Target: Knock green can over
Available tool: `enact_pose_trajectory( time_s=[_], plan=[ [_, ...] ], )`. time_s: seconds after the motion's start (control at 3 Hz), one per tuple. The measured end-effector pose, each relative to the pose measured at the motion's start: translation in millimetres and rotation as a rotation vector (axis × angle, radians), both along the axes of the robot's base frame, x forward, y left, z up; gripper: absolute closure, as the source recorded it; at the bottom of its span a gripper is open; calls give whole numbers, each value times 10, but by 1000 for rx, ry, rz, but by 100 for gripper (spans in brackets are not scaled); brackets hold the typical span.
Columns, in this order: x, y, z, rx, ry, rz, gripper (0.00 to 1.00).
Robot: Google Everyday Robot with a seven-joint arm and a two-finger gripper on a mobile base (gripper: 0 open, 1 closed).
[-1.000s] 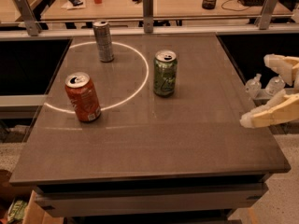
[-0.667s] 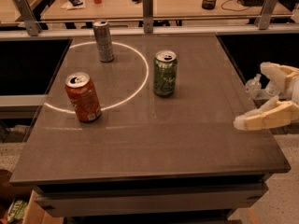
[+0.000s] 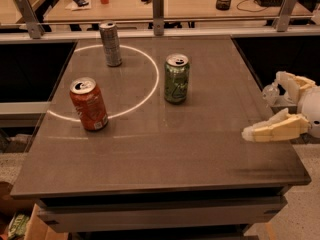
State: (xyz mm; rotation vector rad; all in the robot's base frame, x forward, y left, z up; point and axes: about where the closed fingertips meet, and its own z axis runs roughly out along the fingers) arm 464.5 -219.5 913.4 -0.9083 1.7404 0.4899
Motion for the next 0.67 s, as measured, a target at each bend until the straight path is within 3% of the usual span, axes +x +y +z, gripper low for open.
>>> enact_pose_trajectory(
  time_s=[0.67],
  plan=[
    [-8,38,18,11,-14,26,0]
  ],
)
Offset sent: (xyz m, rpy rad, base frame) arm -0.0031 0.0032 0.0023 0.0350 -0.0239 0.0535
